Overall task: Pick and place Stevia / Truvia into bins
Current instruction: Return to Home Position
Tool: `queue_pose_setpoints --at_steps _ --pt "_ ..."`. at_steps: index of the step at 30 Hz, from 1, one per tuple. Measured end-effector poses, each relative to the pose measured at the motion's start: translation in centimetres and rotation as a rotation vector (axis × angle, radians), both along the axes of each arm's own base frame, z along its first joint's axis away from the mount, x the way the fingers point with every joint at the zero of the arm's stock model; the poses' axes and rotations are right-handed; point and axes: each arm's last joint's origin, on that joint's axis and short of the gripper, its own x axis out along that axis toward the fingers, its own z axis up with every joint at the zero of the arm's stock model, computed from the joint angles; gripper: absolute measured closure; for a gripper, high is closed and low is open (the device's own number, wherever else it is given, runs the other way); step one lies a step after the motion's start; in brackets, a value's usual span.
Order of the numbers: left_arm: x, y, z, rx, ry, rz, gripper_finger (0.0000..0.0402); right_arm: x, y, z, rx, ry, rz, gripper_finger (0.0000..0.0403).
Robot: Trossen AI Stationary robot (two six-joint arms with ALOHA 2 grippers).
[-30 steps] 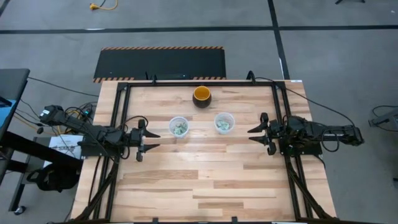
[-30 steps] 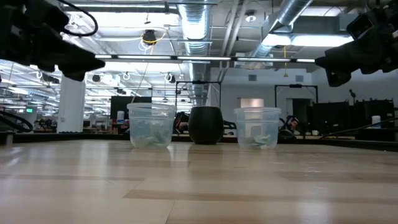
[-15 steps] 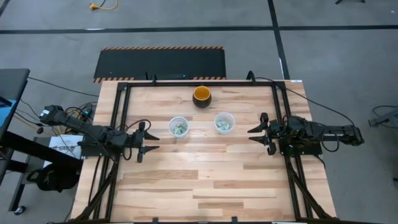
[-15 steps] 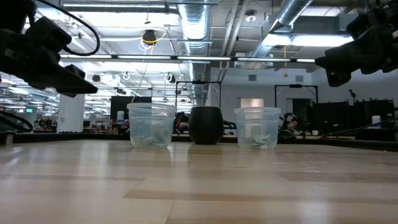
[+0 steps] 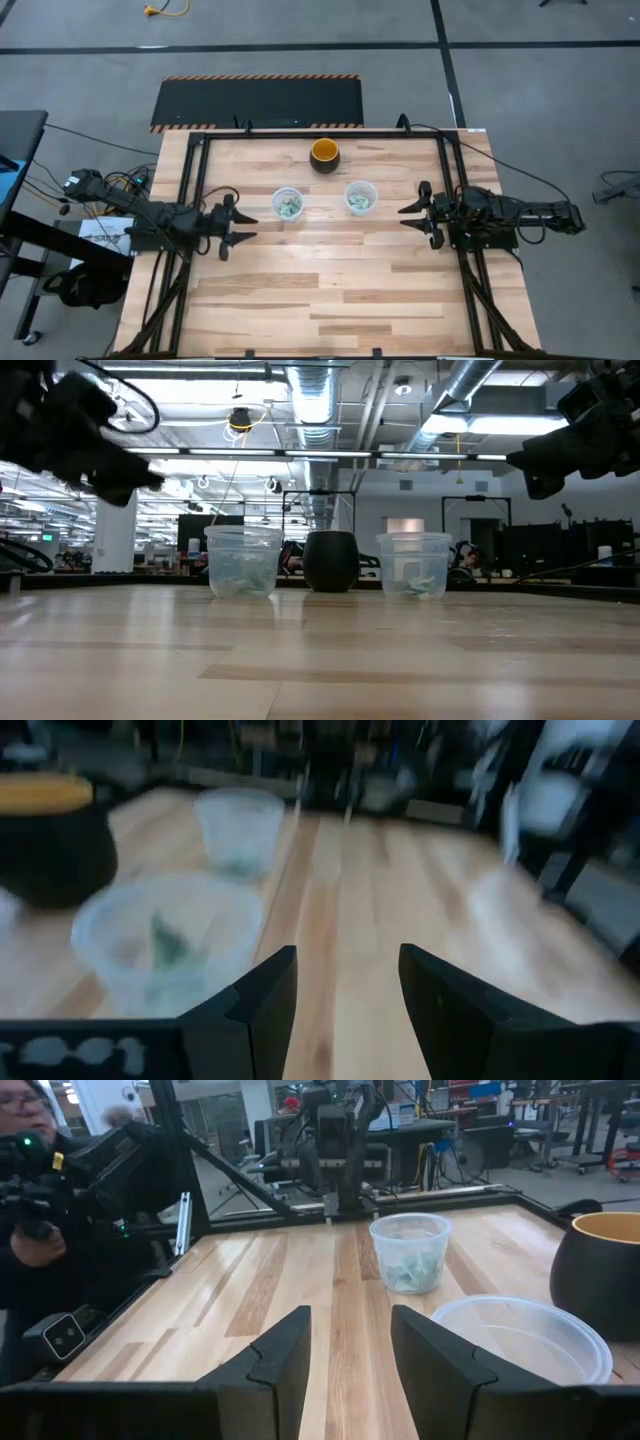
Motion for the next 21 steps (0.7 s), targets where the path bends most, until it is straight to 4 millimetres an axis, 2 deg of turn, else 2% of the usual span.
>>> queue_pose_setpoints --at_steps 3,9,21 --pt "0.1 -0.2 1.3 -0.024 -0.128 -0.018 0.0235 0.0 0.0 0.0 0.0 0.0 0.0 0.0269" --pt "-1.2 -0.7 3.1 0.036 -0.322 -0.199 0.0235 0.0 0.0 0.0 0.0 0.0 0.0 0.027" --pt "-2.4 0.0 2.2 0.041 -0.248 -0.144 0.0235 0.0 0.0 0.0 0.0 0.0 -0.002 0.027"
